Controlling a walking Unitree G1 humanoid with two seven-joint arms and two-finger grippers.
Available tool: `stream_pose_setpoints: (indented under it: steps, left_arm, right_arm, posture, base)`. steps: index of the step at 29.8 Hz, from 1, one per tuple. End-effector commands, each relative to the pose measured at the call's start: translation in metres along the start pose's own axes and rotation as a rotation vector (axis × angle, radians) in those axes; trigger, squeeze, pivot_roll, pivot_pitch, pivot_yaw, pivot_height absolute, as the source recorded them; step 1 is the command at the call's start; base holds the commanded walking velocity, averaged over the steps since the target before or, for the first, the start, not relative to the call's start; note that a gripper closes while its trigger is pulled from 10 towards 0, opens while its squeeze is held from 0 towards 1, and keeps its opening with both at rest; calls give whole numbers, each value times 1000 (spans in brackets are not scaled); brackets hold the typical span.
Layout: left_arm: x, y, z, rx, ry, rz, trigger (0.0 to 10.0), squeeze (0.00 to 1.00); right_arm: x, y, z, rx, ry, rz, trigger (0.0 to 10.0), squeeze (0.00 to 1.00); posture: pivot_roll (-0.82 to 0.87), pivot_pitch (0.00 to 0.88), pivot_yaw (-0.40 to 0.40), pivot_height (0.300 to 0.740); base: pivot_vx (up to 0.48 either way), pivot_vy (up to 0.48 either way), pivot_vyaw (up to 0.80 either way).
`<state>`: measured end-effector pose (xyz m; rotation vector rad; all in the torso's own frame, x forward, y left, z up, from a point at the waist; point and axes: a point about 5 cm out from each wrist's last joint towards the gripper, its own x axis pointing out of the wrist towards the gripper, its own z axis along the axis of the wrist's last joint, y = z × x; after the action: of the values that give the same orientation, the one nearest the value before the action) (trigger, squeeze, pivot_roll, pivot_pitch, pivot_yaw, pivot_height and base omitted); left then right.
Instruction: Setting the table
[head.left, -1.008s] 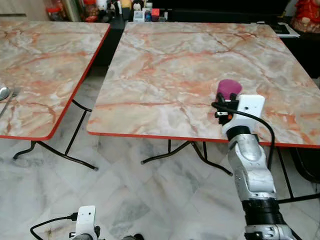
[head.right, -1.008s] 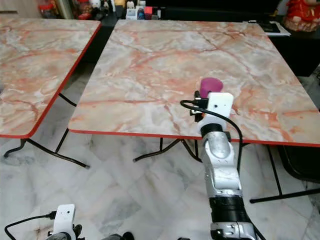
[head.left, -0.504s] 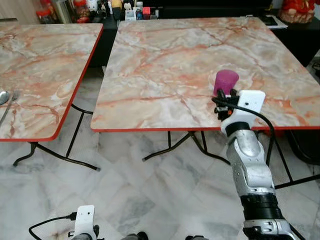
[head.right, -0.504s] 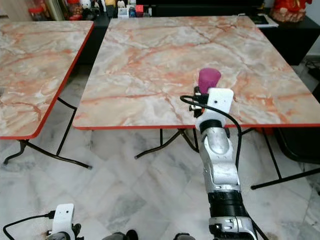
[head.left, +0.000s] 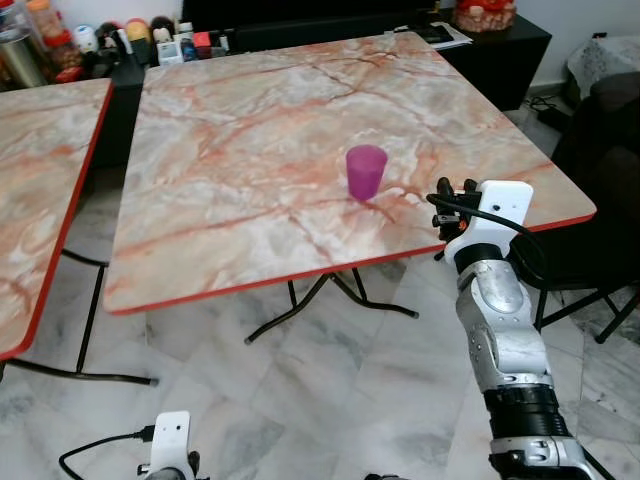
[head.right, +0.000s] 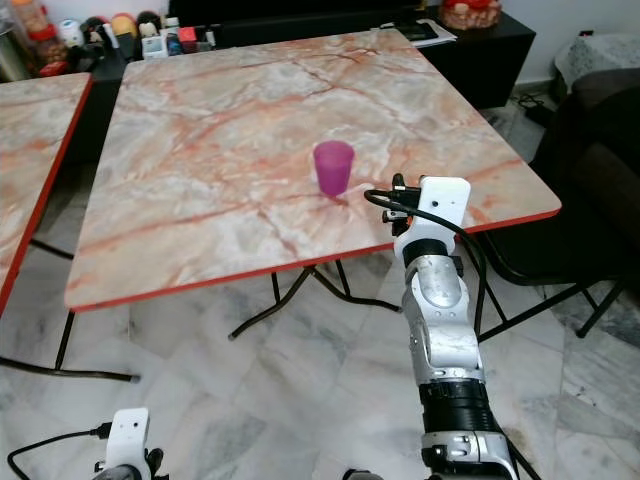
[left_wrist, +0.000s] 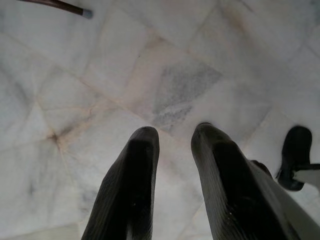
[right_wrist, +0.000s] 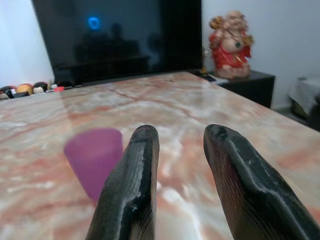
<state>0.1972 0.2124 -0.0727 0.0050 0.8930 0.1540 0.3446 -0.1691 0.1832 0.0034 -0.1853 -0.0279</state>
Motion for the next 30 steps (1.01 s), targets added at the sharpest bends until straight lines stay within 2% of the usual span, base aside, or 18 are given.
stream_pose_setpoints:
  steps: [1,3,5,10,19,24,30]
  left_arm:
    - [-2,8,-10,8,37,20,10000,0]
    - [-2,8,-10,8,37,21,10000,0]
    - [-2,8,-10,8,37,20,10000,0]
    - [-2,8,-10,10,36,19,10000,0]
    - [-2,8,-8,-1,19,20,10000,0]
    - [-2,8,-8,-4,19,18,10000,0]
    - [-2,8,-8,0,22,14,10000,0]
  right_arm:
    - [1,14,3,-5,-18,62,10000,0]
    - [1,15,3,-19,-15,66,10000,0]
    - [0,15,3,7,-17,58,10000,0]
    - [0,16,4,29,-24,65,10000,0]
    - [0,18,11,31,-43,78,10000,0]
    - [1,21,25,36,-68,113,10000,0]
    - [4,21,46,-29,-12,123,10000,0]
  posture:
    - [-107,146,40,740]
    - [-107,146,40,740]
    - [-108,146,40,740]
    - [-108,147,41,740]
    - [-109,153,44,740]
    - [-109,157,45,740]
    - [-120,165,51,740]
  base:
    - [458,0,800]
    - [458,0,800]
    - [456,0,662]
    - [451,0,0]
    - [0,0,0]
    - [0,0,0]
    - [0,0,0]
